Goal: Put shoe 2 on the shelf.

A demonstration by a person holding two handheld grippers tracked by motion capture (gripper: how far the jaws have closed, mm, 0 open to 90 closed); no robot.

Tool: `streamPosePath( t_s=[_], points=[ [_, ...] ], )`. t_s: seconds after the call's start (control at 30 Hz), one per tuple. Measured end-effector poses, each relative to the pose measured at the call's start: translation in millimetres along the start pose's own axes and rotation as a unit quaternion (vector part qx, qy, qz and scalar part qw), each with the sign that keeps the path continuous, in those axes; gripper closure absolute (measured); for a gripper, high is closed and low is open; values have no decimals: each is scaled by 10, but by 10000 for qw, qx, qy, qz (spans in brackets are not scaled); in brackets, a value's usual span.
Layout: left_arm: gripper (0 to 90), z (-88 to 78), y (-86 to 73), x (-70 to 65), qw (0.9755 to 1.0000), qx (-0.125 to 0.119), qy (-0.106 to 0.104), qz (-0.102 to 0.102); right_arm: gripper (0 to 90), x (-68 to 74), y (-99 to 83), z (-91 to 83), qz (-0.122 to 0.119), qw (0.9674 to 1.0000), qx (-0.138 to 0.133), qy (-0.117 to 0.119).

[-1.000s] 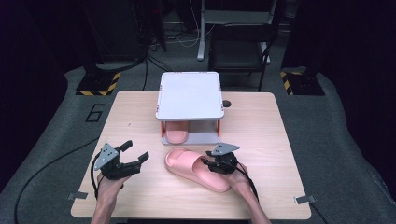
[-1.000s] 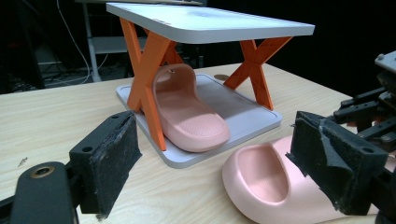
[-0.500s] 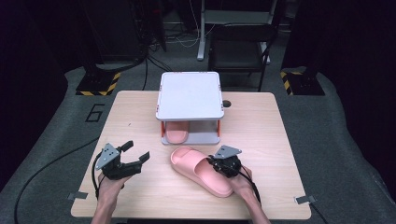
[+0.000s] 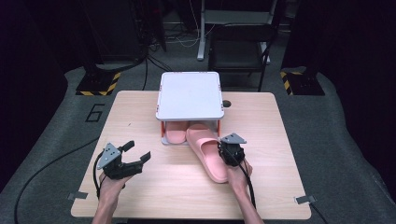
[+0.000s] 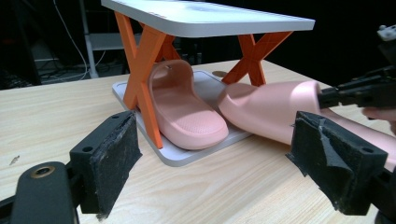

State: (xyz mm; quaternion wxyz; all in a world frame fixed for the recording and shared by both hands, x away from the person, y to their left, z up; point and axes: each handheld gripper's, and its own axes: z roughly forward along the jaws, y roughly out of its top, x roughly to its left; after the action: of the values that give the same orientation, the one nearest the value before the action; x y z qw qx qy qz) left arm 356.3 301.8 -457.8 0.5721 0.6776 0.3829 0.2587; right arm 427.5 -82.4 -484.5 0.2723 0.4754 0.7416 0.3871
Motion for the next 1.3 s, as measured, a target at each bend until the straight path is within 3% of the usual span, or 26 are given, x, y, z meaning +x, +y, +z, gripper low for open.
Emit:
streamPosePath(
  t_s=[0.17,0.3,0.53,0.73,0.87,0.9,1.0,1.07,1.17,1.27,1.3],
  points=[
    [154,-7,-3,9,10000,3,18,-21,842,72,51,150,403,9980,63,-478],
    [154,-23,-2,28,10000,-63,33,-47,842,100,95,237,716,9955,6,-614],
    [154,-38,-3,46,9999,-64,37,-78,839,90,192,341,830,9930,-164,-825],
    [154,-35,-9,37,10000,-57,42,-55,837,132,257,434,997,9907,-52,-925],
    [154,-33,-13,38,9999,-69,53,-63,836,161,279,478,1182,9876,-139,-1027],
    [154,-31,-15,37,9999,-78,54,-63,835,167,292,483,1229,9865,-26,-1078],
    [154,-37,-13,34,10000,-53,50,-61,829,194,321,537,1309,9847,-31,-1151],
    [154,-40,-13,36,9999,-60,52,-74,830,215,331,561,1248,9845,-39,-1230],
    [154,-45,-14,38,10000,-62,43,-62,816,239,341,617,1374,9830,-21,-1220],
    [154,-42,-16,34,9999,-77,36,-62,788,245,329,638,1203,9852,-11,-1220],
    [154,-42,-16,34,9999,-77,36,-62,773,258,336,635,1256,9851,-114,-1172]
  ],
)
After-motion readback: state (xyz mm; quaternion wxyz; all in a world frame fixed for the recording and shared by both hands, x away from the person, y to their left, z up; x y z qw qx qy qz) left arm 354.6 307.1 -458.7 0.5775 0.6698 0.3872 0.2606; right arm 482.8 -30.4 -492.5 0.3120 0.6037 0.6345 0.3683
